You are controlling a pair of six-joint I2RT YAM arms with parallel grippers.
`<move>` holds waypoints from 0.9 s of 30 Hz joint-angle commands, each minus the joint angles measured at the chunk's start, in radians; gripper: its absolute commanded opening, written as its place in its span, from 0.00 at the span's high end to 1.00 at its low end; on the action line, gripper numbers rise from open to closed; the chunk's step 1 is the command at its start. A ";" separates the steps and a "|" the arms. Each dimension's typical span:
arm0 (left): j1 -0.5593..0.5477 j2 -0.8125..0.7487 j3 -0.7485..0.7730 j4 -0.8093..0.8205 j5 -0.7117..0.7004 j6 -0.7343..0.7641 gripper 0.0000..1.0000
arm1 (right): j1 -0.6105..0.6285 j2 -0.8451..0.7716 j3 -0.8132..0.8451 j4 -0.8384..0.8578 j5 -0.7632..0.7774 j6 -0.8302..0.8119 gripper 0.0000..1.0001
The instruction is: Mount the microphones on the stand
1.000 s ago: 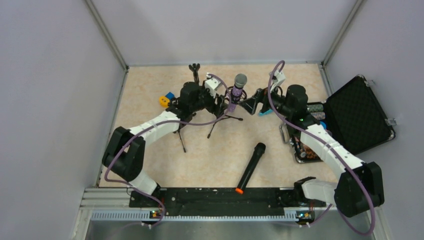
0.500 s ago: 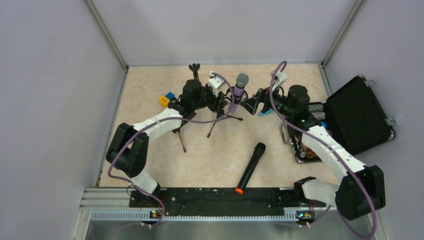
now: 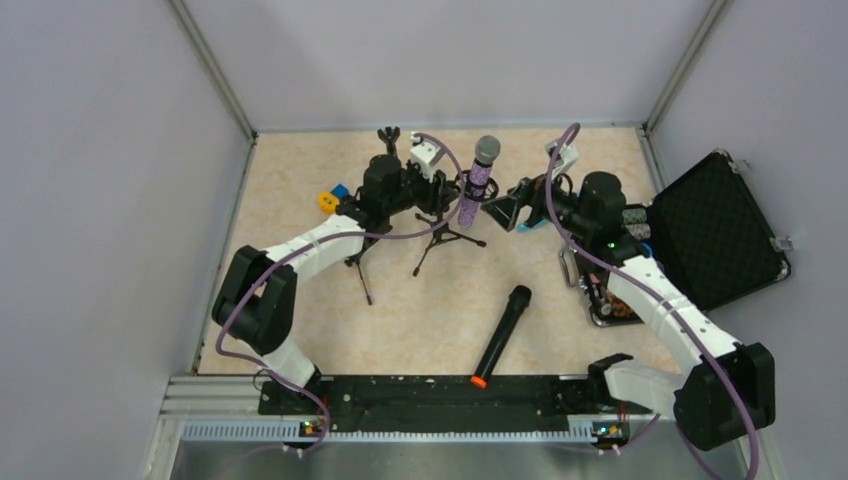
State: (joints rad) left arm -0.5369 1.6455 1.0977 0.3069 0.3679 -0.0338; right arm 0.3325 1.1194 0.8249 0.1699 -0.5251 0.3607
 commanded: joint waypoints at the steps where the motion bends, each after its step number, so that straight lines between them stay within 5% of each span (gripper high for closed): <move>1: 0.001 -0.032 0.094 0.175 0.005 -0.078 1.00 | -0.001 -0.046 0.028 0.001 0.004 -0.006 0.03; 12: -0.013 -0.022 0.162 0.231 -0.080 -0.079 1.00 | 0.000 -0.081 0.045 -0.029 0.027 -0.021 0.03; 27: -0.083 0.110 0.484 0.196 -0.264 0.088 1.00 | 0.000 -0.168 0.052 -0.085 0.083 -0.044 0.03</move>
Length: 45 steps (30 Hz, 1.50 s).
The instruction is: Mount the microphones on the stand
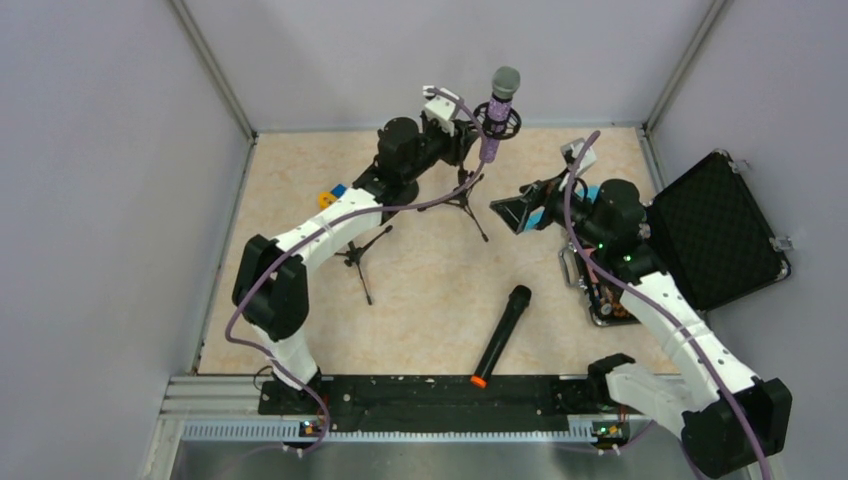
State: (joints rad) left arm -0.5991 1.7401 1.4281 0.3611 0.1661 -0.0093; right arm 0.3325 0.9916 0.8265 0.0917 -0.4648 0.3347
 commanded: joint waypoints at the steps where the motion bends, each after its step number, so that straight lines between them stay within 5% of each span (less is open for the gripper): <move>1: -0.025 0.031 0.185 0.133 -0.069 0.070 1.00 | 0.000 -0.043 0.050 -0.009 0.024 -0.017 0.03; 23: -0.076 0.483 0.848 0.091 -0.335 0.103 1.00 | -0.001 -0.113 0.013 -0.062 0.080 -0.022 0.03; 45: -0.056 0.701 0.959 0.181 -0.483 0.057 1.00 | -0.001 -0.105 -0.025 -0.076 0.103 -0.034 0.03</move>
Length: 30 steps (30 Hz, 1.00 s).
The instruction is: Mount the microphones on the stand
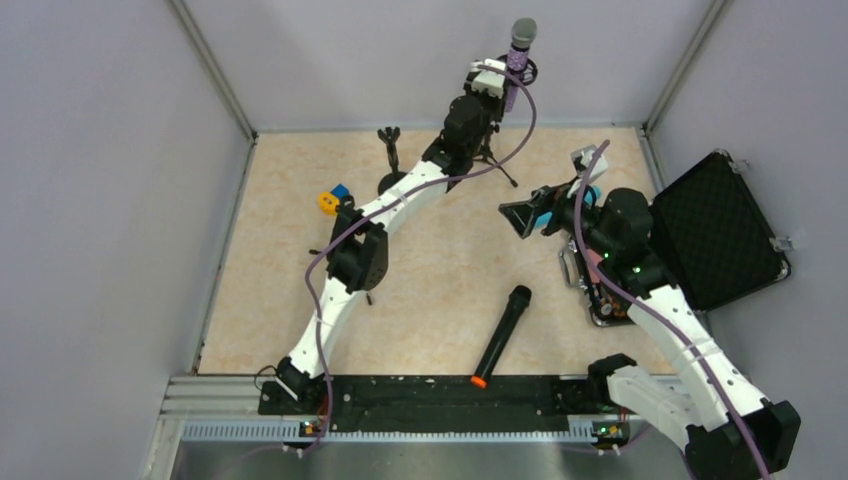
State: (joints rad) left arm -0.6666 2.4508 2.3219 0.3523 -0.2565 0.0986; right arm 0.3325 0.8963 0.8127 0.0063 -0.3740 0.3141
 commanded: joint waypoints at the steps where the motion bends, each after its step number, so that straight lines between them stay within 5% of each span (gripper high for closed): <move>1: 0.013 -0.005 0.065 0.196 -0.067 -0.056 1.00 | 0.000 -0.008 -0.012 0.010 0.012 -0.012 0.03; 3: 0.015 0.003 0.065 0.212 -0.073 -0.060 0.99 | 0.000 -0.003 -0.012 0.009 0.013 -0.012 0.03; 14: 0.016 0.038 0.059 0.255 -0.045 -0.070 0.60 | -0.001 0.003 -0.024 0.011 0.018 -0.010 0.03; 23: 0.016 0.050 0.048 0.265 -0.026 -0.046 0.55 | 0.000 0.000 -0.032 0.009 0.021 -0.010 0.03; 30: 0.016 0.051 0.026 0.280 -0.013 -0.031 0.35 | 0.000 -0.003 -0.036 0.010 0.021 -0.008 0.03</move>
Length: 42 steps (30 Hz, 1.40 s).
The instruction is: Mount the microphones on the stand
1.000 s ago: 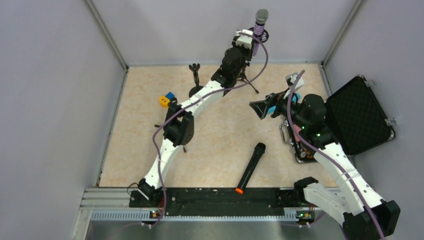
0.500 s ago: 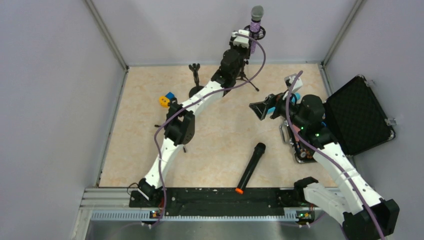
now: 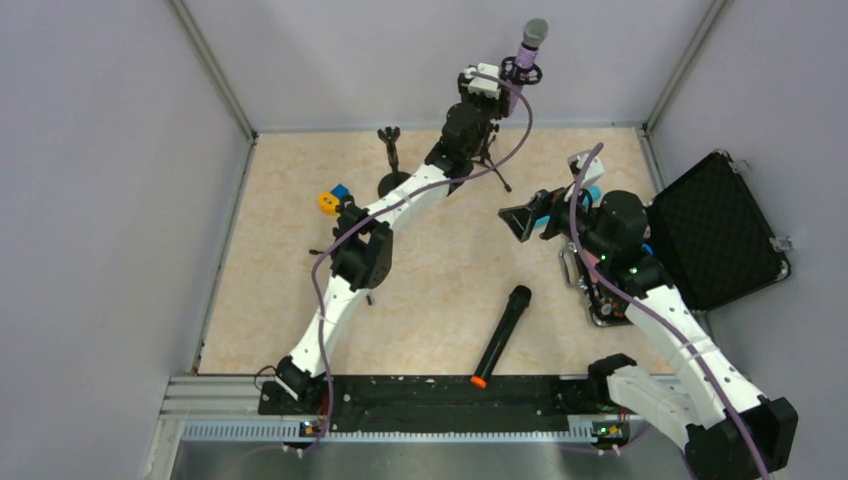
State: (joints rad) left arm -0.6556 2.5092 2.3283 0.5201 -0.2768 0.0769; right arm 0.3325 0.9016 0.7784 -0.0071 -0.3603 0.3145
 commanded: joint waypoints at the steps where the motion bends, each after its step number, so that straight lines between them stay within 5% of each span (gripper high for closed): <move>1: 0.004 -0.008 0.015 0.117 0.009 -0.006 0.34 | 0.000 -0.009 -0.002 0.024 0.007 -0.008 0.03; 17: 0.004 -0.148 -0.229 0.282 0.030 0.004 0.14 | 0.000 -0.007 -0.014 0.033 0.008 -0.005 0.03; 27: 0.002 -0.398 -0.565 0.389 0.139 0.014 0.08 | -0.001 0.008 -0.018 0.043 -0.010 0.004 0.02; 35: 0.000 -0.699 -0.939 0.240 0.196 -0.011 0.07 | -0.001 0.033 -0.031 0.064 -0.039 0.025 0.01; 42: 0.001 -0.898 -1.089 -0.103 0.146 -0.176 0.06 | 0.000 0.059 -0.049 0.080 -0.058 0.040 0.01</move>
State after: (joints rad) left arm -0.6563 1.7130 1.2865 0.6247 -0.1024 0.0265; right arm 0.3325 0.9440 0.7422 0.0189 -0.3943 0.3370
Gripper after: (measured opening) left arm 0.932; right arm 0.988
